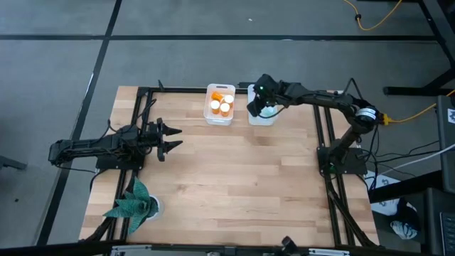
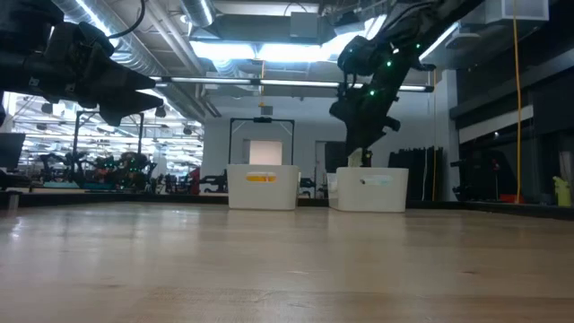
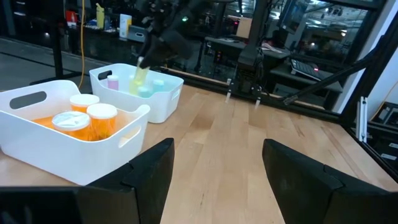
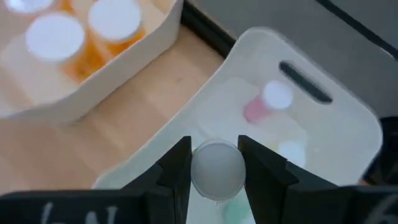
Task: Pick and place medicine bottles into bin by pill shape (circle, oval)
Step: Put the yellow tablet bottle into the right white bin
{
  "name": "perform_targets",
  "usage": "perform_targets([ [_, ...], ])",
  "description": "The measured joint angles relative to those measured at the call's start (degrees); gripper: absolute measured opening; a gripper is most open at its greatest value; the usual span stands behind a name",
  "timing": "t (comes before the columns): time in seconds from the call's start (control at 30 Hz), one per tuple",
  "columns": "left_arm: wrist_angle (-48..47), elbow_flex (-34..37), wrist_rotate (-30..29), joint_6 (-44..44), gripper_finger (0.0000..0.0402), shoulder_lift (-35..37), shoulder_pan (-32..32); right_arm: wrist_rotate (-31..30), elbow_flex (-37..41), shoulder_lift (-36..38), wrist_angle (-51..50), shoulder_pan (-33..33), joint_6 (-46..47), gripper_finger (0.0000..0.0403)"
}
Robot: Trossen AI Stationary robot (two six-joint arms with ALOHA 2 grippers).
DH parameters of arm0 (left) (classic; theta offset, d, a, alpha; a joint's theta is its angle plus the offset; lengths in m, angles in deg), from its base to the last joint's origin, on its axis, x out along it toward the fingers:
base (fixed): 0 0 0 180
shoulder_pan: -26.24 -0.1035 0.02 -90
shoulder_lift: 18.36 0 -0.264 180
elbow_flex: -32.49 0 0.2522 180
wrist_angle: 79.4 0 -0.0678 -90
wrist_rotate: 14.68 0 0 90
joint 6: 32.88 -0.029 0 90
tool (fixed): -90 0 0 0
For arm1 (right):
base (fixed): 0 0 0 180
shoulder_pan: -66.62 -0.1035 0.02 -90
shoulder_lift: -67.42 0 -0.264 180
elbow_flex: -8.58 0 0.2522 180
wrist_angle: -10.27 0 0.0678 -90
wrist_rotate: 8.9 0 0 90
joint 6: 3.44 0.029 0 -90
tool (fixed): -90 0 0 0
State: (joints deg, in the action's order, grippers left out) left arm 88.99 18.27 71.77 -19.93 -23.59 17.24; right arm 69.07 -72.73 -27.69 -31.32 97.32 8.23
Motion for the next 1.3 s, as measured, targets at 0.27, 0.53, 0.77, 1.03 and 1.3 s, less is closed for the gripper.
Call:
perform_targets([
  [0.27,0.00,-0.02,0.00,0.00,0.0237,-0.01,0.00,2.92,-0.01,-1.18,3.08,1.20,-0.20,0.0120],
  [0.53,0.00,-0.01,0.00,0.00,0.0237,0.02,0.01,2.64,-0.01,-0.96,3.01,1.40,-0.25,0.0120],
  [0.77,0.00,-0.02,0.00,0.00,0.0237,0.02,0.01,0.13,-0.01,-1.64,3.22,2.28,0.11,0.0120],
  [1.03,-0.01,-0.01,0.00,0.01,0.0237,-0.01,0.01,1.68,-0.01,-5.96,4.75,3.95,0.28,0.0120],
  [1.3,0.00,0.00,0.02,0.00,0.0237,-0.01,0.02,4.15,-0.01,-9.21,5.72,5.41,0.55,0.0120],
])
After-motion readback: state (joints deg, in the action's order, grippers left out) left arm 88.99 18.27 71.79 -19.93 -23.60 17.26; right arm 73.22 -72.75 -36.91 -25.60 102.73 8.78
